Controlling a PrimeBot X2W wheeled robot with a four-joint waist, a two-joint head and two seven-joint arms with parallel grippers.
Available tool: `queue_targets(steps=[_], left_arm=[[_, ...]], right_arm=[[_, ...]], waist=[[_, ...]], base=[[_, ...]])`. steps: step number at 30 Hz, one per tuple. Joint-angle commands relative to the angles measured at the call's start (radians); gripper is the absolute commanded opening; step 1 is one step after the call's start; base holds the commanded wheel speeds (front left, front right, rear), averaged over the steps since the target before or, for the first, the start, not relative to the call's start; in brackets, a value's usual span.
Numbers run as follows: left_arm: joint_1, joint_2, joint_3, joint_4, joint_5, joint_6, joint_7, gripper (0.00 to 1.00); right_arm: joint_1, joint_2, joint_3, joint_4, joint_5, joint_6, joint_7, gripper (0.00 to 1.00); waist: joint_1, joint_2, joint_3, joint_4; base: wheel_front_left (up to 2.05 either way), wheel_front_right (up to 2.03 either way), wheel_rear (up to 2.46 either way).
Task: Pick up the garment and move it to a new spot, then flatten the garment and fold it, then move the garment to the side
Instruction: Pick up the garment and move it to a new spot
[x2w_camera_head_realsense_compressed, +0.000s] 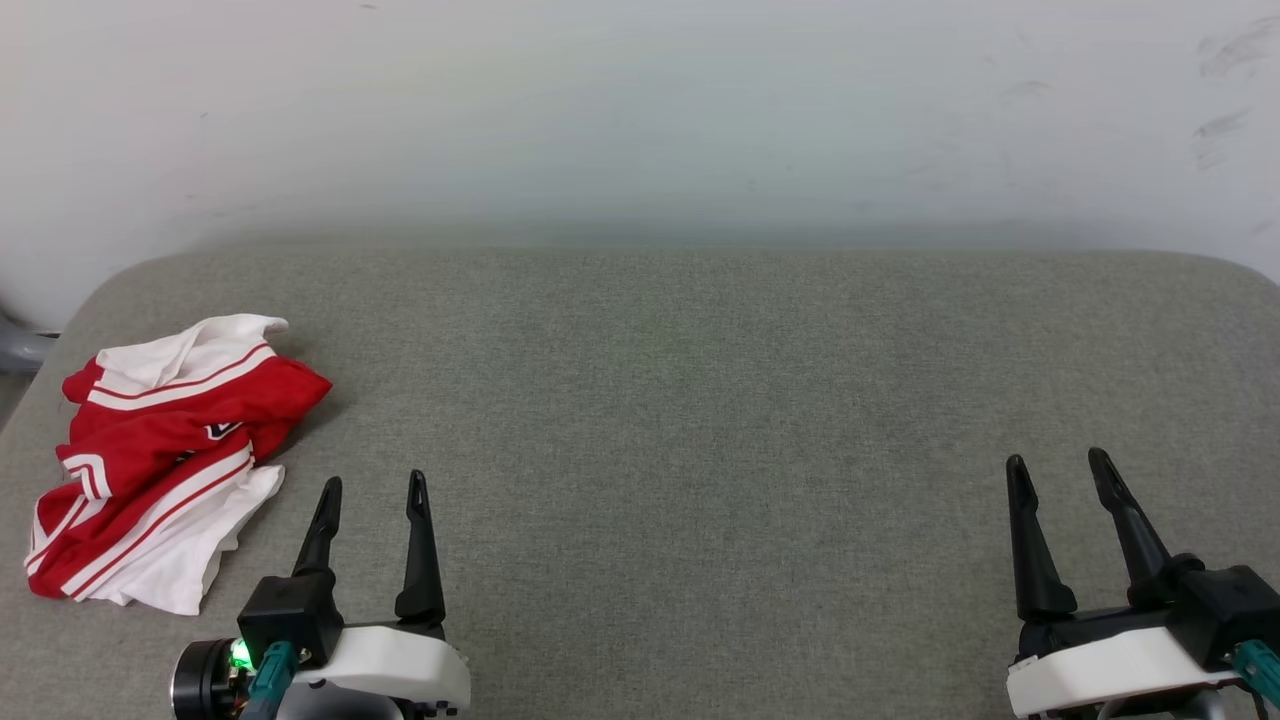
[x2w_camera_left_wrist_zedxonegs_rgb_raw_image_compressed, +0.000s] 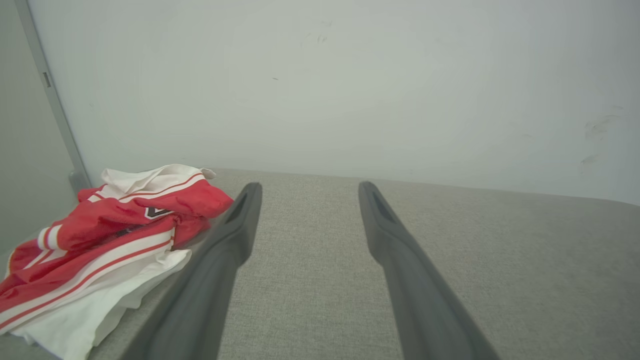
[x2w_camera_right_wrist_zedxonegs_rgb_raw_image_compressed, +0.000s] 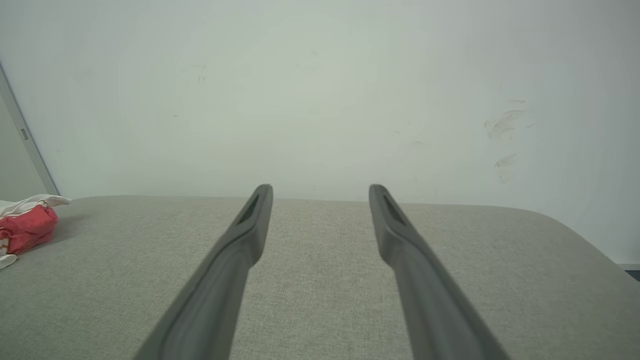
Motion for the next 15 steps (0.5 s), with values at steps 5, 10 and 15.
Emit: queue_targets(steps=[5, 10, 15], left_arm=[[-0.002, -0.002, -0.002, 0.006, -0.007, 0.003, -0.003, 1.00], [-0.014, -0.001, 0.000, 0.009, -0.010, 0.002, -0.003, 1.00], [-0.016, -0.001, 0.006, 0.011, -0.006, 0.004, -0.003, 1.00]], right_arm=[[0.006, 0.002, -0.002, 0.004, 0.004, -0.001, -0.002, 1.00], [0.007, 0.002, -0.003, 0.004, 0.007, -0.001, -0.002, 1.00], [0.009, 0.002, 0.000, 0.003, 0.004, -0.001, -0.002, 1.00]], waist=[[0.0000, -0.0001, 0.002, 0.004], [0.0000, -0.0001, 0.006, 0.024], [0.0000, -0.0001, 0.008, 0.060]], base=[[0.00, 0.00, 0.00], [0.00, 0.00, 0.00], [0.00, 0.00, 0.00]])
